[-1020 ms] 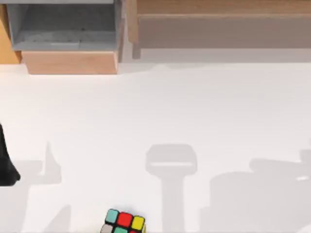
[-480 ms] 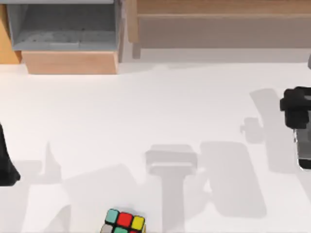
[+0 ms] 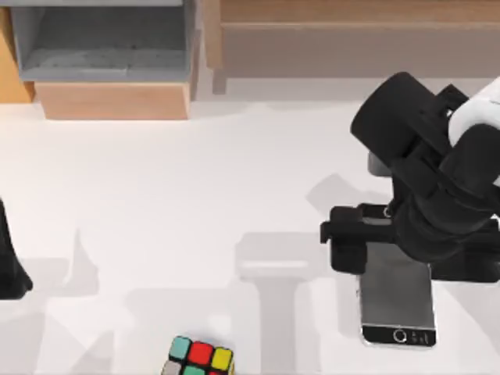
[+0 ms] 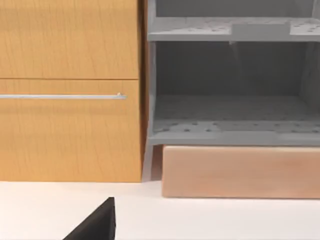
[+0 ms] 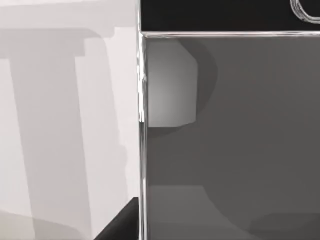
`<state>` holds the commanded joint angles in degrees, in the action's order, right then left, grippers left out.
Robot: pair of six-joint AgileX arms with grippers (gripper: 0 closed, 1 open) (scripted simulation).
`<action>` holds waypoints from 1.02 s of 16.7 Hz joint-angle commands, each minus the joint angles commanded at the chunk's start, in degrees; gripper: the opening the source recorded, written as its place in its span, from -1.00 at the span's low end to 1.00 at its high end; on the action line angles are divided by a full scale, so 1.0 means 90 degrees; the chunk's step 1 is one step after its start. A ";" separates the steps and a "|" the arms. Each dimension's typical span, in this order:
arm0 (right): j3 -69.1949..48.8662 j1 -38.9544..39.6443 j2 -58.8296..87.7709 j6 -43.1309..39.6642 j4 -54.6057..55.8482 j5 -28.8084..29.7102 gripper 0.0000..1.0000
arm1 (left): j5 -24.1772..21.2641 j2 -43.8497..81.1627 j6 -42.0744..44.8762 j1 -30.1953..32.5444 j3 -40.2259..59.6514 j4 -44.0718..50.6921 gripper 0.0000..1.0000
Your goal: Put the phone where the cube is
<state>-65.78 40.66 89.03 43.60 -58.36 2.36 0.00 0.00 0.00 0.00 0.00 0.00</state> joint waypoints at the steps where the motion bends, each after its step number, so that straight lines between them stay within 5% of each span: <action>1: 0.0001 0.0302 0.0084 0.0271 -0.0021 -0.0026 -1.00 | 0.0000 0.0000 0.0000 0.0000 0.0000 0.0000 1.00; 8: 0.0064 0.1798 0.0597 0.1586 -0.0112 -0.0172 -1.00 | 0.0000 0.0000 0.0000 0.0000 0.0000 0.0000 1.00; 17: 0.0072 0.1974 0.0657 0.1764 -0.0114 -0.0193 -1.00 | 0.0000 0.0000 0.0000 0.0000 0.0000 0.0000 1.00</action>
<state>-65.13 58.42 94.95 59.48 -59.39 0.62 0.00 0.00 0.00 0.00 0.00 0.00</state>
